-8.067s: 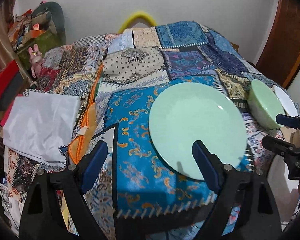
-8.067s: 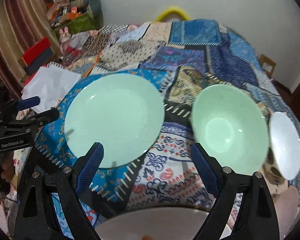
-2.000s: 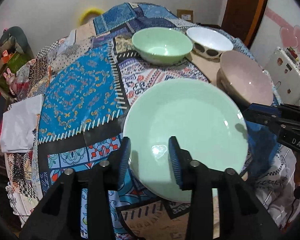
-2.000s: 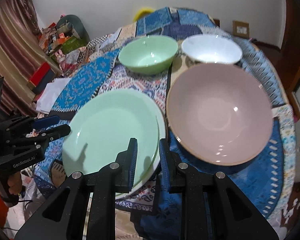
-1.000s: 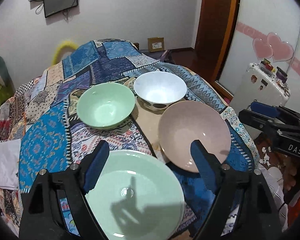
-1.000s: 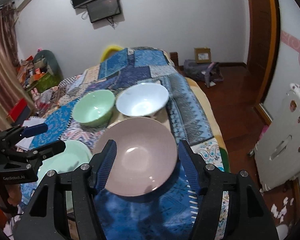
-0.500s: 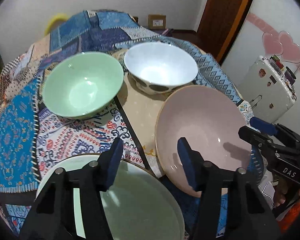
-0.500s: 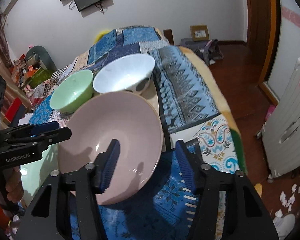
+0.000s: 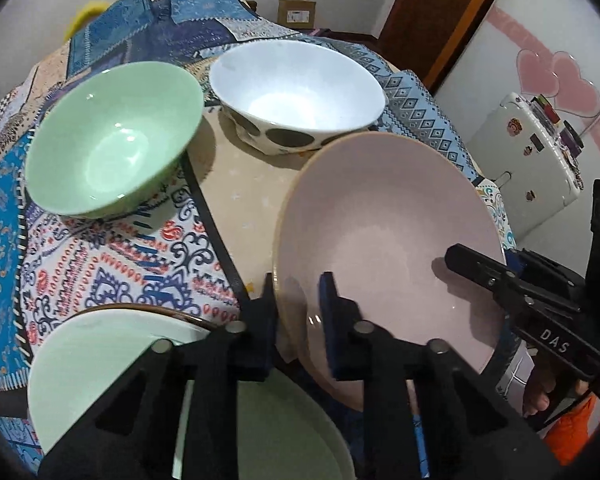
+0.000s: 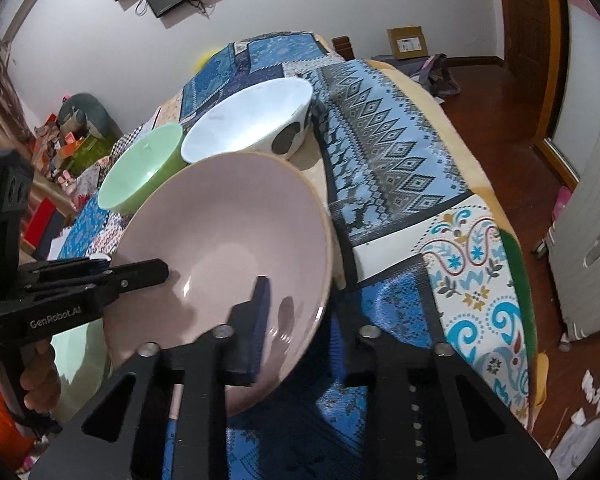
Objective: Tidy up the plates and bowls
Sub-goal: 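Reach both grippers to the pale pink bowl rim and close them, then lift the pale pink bowl with both grippers and carry it past the plate stack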
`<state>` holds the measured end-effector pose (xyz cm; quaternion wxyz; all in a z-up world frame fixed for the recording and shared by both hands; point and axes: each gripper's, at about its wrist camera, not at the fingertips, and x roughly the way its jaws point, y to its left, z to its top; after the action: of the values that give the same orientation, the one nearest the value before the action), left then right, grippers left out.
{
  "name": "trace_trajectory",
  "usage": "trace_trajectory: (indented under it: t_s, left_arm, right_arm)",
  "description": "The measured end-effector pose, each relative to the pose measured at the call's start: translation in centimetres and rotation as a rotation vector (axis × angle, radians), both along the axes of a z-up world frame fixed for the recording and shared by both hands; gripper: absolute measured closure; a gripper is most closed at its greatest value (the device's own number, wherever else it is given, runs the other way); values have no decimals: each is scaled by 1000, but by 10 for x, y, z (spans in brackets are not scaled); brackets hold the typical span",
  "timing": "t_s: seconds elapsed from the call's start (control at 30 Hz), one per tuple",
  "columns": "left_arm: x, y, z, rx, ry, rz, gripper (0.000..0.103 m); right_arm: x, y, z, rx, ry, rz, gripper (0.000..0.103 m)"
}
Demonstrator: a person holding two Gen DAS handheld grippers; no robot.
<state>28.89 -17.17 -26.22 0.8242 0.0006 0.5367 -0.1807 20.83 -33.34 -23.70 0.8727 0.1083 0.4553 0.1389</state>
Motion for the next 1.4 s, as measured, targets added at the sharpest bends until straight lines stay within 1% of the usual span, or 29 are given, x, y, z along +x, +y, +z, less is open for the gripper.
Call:
trace_trajectory:
  t_s: [0.1, 0.33, 0.43, 0.63, 0.73, 1.1, 1.23, 1.4]
  left_arm:
    - [0, 0, -1, -1, -2, 6, 89]
    - [-6, -6, 6, 16, -12, -13, 89]
    - [-11, -7, 13, 4, -21, -18, 89]
    - [-24, -2, 33, -15, -58, -14, 89]
    - [-35, 7, 48, -33, -82, -2, 89]
    - [-75, 45, 98, -44, -176, 52, 89]
    - [-86, 63, 112, -57, -194, 74, 89]
    - [-103, 86, 128, -54, -233, 102, 89]
  right_arm:
    - [-2, 2, 0, -23, -9, -10, 85]
    - [-2, 1, 6, -42, 7, -37, 85]
    - [-5, 0, 11, -44, 3, -44, 85]
    - [-14, 4, 32, -53, -41, -41, 85]
    - [-17, 10, 42, -52, -65, -32, 85]
    - [-34, 47, 78, -47, -156, 23, 85]
    - [-38, 62, 84, -49, -175, 40, 85]
    - [-45, 84, 91, -48, -195, 66, 85]
